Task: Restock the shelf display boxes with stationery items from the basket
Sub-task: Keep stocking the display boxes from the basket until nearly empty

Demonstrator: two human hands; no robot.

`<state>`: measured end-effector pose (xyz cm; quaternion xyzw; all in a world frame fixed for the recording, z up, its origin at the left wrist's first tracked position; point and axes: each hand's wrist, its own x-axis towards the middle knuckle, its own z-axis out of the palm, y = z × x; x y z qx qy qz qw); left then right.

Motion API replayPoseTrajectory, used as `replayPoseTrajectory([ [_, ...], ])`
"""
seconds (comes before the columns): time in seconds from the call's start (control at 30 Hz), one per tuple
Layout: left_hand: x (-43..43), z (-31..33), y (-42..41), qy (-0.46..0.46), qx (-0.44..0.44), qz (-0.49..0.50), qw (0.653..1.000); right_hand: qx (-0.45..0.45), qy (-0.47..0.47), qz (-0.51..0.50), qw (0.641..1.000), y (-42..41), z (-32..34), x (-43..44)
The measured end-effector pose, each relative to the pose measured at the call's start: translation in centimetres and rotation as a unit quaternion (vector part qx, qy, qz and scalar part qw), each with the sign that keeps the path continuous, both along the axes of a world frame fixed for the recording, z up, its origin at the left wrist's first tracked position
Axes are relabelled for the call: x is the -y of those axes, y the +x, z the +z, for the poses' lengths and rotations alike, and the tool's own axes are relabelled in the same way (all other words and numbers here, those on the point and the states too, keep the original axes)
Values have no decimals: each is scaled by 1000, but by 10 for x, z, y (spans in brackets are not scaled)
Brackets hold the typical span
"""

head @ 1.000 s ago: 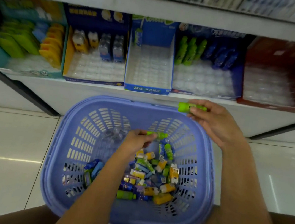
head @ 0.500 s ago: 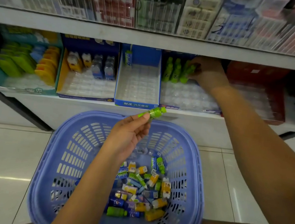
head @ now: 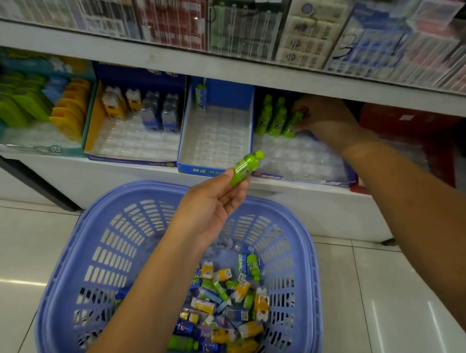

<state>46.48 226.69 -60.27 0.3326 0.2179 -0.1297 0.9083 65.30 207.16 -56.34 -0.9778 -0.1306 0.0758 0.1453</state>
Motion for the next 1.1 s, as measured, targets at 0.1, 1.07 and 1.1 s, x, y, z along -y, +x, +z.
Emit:
replayPoseTrajectory([
  [0.1,9,5,1,-5,2,-6,1000,-12,9,-1,1000,-1,6,0],
  [1.07,43,-31,6,779,311,-237,490,41,185,-35,981,-41,-3,-34],
  [1.1,43,-31,6,776,314,-233,496,40,191,-40,980,-39,-3,-35],
])
